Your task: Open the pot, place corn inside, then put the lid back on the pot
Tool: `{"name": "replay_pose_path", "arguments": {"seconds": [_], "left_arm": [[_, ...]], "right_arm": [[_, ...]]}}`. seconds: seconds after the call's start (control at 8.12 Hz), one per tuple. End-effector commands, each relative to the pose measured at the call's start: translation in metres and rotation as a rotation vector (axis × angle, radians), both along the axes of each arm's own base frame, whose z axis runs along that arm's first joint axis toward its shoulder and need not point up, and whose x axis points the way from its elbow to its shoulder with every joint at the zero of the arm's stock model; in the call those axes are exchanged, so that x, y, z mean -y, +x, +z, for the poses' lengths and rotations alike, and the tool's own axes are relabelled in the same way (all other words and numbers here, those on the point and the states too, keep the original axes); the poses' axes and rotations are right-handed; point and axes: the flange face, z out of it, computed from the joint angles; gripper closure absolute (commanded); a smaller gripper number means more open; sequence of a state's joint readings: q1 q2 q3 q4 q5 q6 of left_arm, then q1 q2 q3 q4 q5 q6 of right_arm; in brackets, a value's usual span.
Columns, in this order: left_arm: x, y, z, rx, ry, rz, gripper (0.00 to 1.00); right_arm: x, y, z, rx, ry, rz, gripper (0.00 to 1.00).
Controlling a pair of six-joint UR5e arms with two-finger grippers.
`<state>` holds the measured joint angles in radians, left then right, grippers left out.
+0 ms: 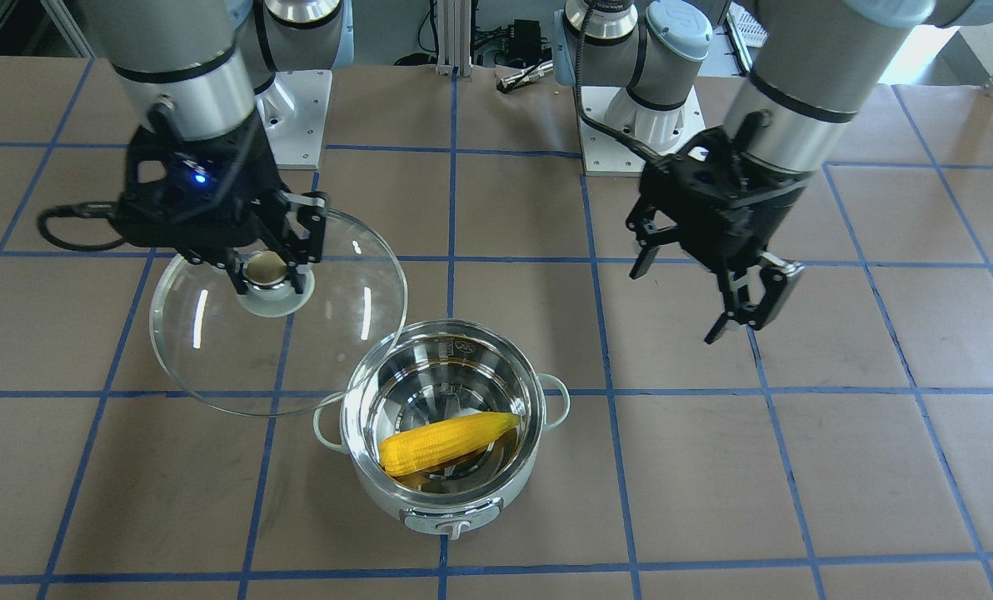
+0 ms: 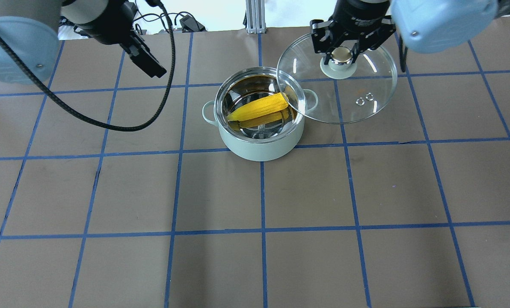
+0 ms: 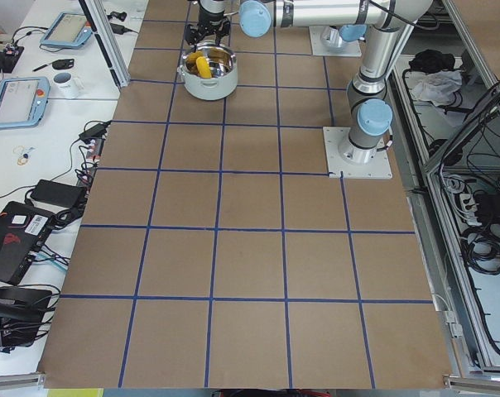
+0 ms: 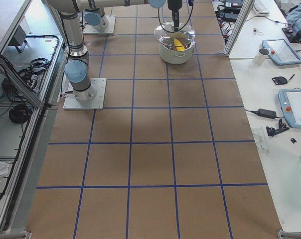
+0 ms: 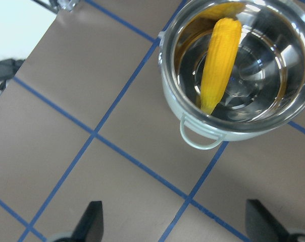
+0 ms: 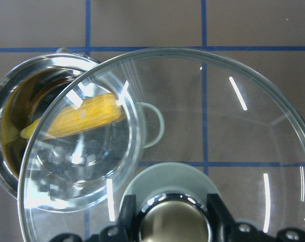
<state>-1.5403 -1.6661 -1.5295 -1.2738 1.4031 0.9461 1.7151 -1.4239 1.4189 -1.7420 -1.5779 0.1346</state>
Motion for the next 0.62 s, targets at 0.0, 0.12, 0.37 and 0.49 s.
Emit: {"name": "replay_pose_path", "arguments": {"seconds": [0.0, 0.12, 0.37, 0.49], "left_arm": [[0.003, 0.07, 0.0, -0.024, 0.079, 0.325, 0.0], [0.003, 0.085, -0.004, 0.073, 0.088, 0.438, 0.0], [-0.001, 0.089, 0.0, 0.101, 0.085, 0.601, 0.0], [-0.002, 0.087, -0.001, 0.075, 0.092, 0.701, 0.0]], "right_arm": [[0.016, 0.092, -0.053, 0.042, -0.037, -0.014, 0.76], [0.022, 0.111, -0.068, 0.059, -0.048, -0.032, 0.76], [0.037, 0.118, -0.089, 0.068, -0.055, -0.039, 0.76], [0.04, 0.122, -0.1, 0.069, -0.041, -0.047, 0.76]]}}
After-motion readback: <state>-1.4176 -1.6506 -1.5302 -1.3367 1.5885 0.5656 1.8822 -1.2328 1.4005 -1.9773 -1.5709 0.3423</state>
